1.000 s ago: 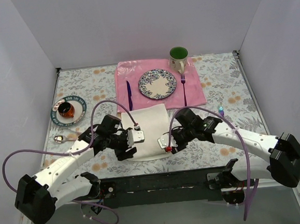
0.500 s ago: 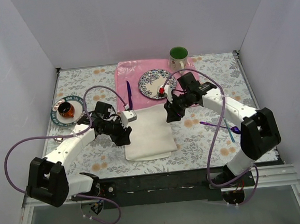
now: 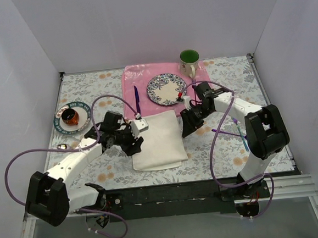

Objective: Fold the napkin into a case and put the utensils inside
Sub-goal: Smooth out the lower triangle-folded napkin at the center of the board.

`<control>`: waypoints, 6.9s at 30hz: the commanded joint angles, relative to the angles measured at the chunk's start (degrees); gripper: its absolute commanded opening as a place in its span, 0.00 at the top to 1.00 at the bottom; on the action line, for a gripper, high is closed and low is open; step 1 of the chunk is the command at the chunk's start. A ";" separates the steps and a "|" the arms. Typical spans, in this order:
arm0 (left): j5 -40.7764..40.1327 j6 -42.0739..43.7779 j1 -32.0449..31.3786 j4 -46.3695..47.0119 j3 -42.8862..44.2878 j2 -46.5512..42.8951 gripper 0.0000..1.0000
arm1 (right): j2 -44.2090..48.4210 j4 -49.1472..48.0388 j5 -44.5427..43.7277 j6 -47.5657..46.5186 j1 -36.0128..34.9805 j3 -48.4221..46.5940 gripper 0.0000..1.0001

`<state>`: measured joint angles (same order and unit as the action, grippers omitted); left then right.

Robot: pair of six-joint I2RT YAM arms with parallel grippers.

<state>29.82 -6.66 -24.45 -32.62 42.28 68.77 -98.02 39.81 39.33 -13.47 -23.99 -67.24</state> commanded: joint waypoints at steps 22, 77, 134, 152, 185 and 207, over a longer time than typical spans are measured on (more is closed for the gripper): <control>-22.44 -10.31 -39.18 32.09 0.96 16.48 0.56 | 4.15 -14.14 15.86 20.59 9.75 19.60 0.81; -3.02 -23.67 -21.87 34.91 -1.85 9.19 1.00 | -10.00 -24.17 25.09 33.77 2.63 19.87 0.99; 0.59 -18.92 -26.44 29.10 -10.38 1.45 1.00 | -4.73 -38.49 -2.86 53.73 -5.02 26.99 0.99; -1.35 -22.26 -25.83 16.04 -0.54 -3.64 0.54 | 2.65 -12.77 0.22 33.88 -3.26 10.47 0.84; -11.27 1.82 -20.98 11.70 -17.40 -17.00 0.42 | -9.12 -11.51 11.20 14.70 -11.70 0.36 0.80; -23.49 0.94 -35.67 23.65 -23.82 -9.80 0.63 | -14.30 -9.93 10.50 11.63 -11.70 1.77 0.80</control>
<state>8.32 -6.31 -59.24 -10.04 19.53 57.78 -111.15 29.43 49.01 0.60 -35.97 -65.04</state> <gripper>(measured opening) 0.409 0.199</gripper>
